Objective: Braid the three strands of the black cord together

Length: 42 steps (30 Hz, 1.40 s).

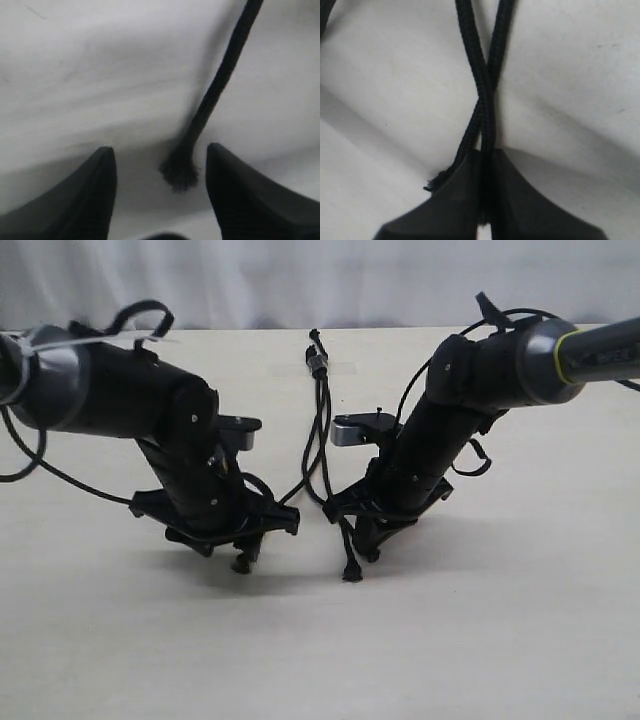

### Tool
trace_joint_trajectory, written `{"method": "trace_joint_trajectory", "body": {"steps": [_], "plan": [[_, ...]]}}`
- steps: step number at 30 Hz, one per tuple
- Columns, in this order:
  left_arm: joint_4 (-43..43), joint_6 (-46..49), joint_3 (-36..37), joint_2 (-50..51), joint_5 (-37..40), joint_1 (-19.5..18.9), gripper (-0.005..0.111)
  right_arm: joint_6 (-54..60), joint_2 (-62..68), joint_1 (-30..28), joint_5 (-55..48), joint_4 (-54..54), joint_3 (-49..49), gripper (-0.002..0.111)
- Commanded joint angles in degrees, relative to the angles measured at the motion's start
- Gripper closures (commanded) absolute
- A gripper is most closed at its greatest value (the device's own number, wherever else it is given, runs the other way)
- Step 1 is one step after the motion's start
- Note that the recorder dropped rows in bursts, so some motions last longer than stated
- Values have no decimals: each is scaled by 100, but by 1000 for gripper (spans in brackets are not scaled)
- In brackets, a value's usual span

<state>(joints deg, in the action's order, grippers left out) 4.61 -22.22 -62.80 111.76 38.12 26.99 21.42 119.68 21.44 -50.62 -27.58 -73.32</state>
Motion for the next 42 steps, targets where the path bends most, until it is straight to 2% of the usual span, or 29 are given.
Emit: {"method": "trace_joint_trajectory", "body": {"steps": [1, 3, 8, 11, 14, 22, 26, 28, 30, 31, 32, 33, 34, 35, 36, 37, 39, 40, 41, 42], "plan": [[578, -37, 26, 417, -118, 80, 56, -144, 21, 4, -65, -25, 18, 104], [854, 12, 26, 447, -107, 110, 56, -171, 21, 4, -65, -25, 18, 104], [1745, 904, 26, 447, -173, 382, 56, -303, 21, 4, -38, -25, 18, 104], [1868, 1028, 26, 447, -320, 565, 56, -351, 21, 4, -1, -25, 18, 104], [1868, 1028, 26, 447, -347, 578, 56, -426, 21, 4, 37, -25, 18, 103], [1894, 1060, -203, 427, 38, 579, 56, -581, -9, -5, 61, -25, 18, 68], [1838, 1461, -370, 243, 535, 468, 56, -776, -316, -5, 61, 188, 18, 58], [1621, 1666, -429, -87, 921, 276, 56, -1049, -626, -9, 22, 486, 18, 55], [926, 1655, -429, -513, 1245, -2, 56, -1707, -881, -21, -115, 1177, 18, 55], [397, 1642, -429, -801, 1547, -294, 57, -2094, -1039, -67, -336, 1705, 18, 55], [115, 1642, -429, -965, 1744, -461, 62, -2142, -1107, -115, -496, 1885, 18, 56], [-357, 1561, -429, -1257, 2092, -799, 76, -2142, -1219, -234, -773, 2053, 33, 63], [-657, 1422, -429, -1478, 2275, -1166, 92, -2142, -1359, -375, -858, 2076, 152, 77], [-683, 1416, -418, -1642, 2351, -1376, 99, -2142, -1481, -475, -858, 2065, 260, 85], [-683, 1382, -381, -1889, 2386, -1730, 107, -2142, -1697, -614, -858, 2065, 496, 98], [-683, 1382, -311, -2049, 2386, -1952, 107, -2142, -1840, -705, -818, 2065, 673, 104], [-695, 1502, -30, -2626, 2395, -2511, 107, -2110, -2406, -1125, -721, 2078, 1143, 104], [-663, 1586, 215, -3002, 2395, -2917, 107, -2110, -2782, -1418, -619, 2078, 1433, 104], [-553, 1694, 400, -3328, 2332, -3153, 107, -2102, -3099, -1644, -508, 2099, 1653, 104], [-228, 1984, 690, -3817, 2161, -3564, 107, -2102, -3550, -1909, -392, 2200, 1974, 104]]}}
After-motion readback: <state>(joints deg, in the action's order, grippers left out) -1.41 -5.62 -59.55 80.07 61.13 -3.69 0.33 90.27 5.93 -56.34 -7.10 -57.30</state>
